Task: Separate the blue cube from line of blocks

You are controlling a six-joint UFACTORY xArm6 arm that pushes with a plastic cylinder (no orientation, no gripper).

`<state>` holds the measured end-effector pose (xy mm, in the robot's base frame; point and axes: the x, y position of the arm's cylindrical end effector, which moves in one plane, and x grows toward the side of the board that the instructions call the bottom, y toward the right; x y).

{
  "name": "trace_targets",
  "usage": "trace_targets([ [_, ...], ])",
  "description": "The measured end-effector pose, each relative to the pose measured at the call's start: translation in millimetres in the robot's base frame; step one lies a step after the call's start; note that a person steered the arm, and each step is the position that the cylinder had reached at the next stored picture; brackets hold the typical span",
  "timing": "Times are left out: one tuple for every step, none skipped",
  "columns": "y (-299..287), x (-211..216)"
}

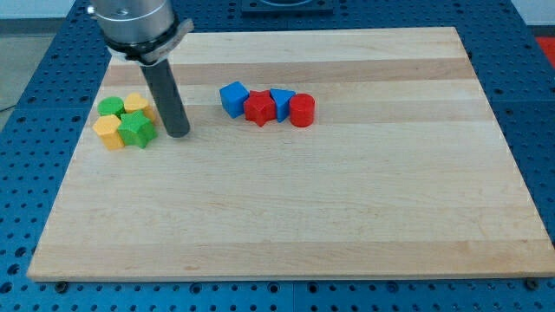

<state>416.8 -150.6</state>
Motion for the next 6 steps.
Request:
trace_targets([
  [35,0],
  [70,-8],
  [83,-34],
  [72,-64],
  [80,-65],
  [95,-76],
])
